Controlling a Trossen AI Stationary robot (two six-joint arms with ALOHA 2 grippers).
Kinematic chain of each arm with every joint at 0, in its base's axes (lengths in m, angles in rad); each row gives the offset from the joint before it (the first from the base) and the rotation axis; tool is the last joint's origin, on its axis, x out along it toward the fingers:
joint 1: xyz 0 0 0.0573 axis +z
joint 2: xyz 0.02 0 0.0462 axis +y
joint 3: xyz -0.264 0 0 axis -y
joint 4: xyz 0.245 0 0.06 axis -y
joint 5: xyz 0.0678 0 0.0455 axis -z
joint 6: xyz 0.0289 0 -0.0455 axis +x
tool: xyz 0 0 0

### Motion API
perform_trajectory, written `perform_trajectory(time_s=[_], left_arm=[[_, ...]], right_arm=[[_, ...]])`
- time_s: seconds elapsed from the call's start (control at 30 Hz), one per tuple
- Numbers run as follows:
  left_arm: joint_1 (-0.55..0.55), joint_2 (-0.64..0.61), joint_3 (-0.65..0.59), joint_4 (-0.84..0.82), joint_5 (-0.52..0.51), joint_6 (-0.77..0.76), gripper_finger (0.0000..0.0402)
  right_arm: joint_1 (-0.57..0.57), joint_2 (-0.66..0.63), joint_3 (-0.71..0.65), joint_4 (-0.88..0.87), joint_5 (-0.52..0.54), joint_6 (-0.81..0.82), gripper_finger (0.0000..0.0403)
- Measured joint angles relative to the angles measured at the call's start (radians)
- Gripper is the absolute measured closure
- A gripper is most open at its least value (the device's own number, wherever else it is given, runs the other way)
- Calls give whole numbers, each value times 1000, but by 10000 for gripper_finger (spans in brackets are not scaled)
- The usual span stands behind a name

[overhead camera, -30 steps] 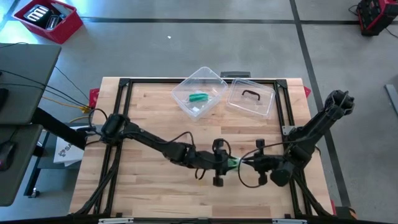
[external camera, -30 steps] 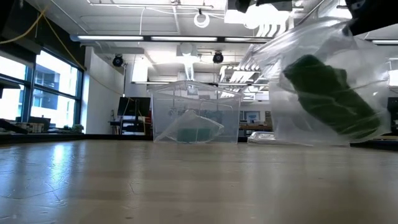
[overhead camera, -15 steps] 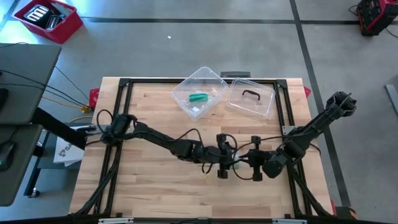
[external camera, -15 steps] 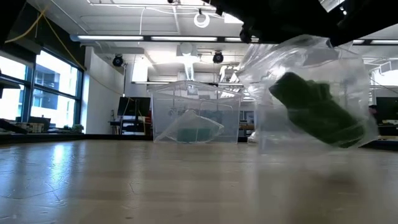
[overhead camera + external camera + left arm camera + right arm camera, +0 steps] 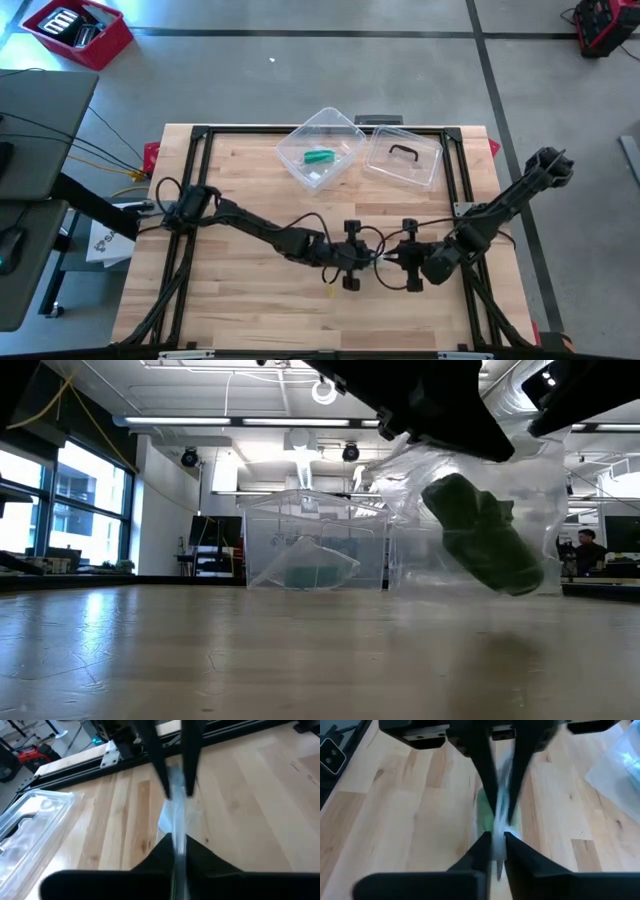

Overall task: Roll bandage
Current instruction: Close the transparent zip bag containing the green bandage

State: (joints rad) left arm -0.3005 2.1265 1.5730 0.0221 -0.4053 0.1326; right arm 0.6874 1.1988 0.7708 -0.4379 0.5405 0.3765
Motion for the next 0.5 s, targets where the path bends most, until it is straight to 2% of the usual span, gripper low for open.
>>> perform_trajectory(time_s=[0.1, 0.27, 0.37, 0.5], left_arm=[[-11, 0, 0, -8, -18, -21, 393], [-22, 0, -1, -29, -24, -65, 400], [-22, -1, -1, -27, -25, -78, 400], [-22, -1, -1, -25, -26, -80, 401]], right_arm=[[0, -36, 0, -21, 2, -8, 323], [5, -109, 0, -97, -18, 75, 251], [38, -98, 0, -115, 16, 83, 249], [73, -44, 0, -34, 30, 25, 294]])
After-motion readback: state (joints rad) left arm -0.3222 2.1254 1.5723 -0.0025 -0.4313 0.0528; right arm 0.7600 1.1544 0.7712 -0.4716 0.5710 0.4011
